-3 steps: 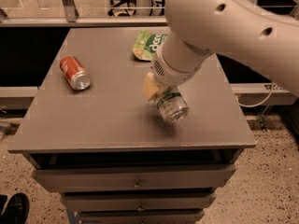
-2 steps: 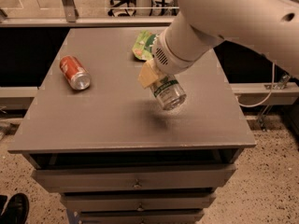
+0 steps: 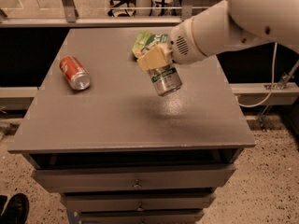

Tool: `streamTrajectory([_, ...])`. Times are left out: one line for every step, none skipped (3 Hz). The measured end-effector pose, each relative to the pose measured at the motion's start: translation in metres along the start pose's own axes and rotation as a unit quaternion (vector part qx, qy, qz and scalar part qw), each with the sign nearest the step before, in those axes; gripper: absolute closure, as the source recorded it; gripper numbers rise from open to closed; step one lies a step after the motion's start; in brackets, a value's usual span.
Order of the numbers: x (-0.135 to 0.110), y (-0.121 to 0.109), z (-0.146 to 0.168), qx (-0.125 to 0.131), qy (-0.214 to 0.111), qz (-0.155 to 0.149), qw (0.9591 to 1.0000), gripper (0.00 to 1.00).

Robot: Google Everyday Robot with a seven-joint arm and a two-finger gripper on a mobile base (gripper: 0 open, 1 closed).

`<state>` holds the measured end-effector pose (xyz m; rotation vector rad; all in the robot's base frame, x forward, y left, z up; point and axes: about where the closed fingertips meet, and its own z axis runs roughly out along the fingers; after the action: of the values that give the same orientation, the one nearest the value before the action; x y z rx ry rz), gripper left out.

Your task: Place 7up can upright

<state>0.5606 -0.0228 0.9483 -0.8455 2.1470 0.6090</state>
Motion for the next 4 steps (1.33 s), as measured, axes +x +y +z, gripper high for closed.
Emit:
streamTrajectory([-0.009,0.004,-0.012,-0.066,-0.069,-0.019,0.9953,1.00])
streamTrajectory([-0.006,0.008,-0.025,-0.103,-0.116,-0.072,0.9853,1.00])
streamTrajectory([-0.009,0.016,-0.024,-0.106,-0.125,-0.117,0.9795,1.00])
streamTrajectory([-0.008,0.018,-0.025,-0.105,-0.129,-0.112,0.9796,1.00])
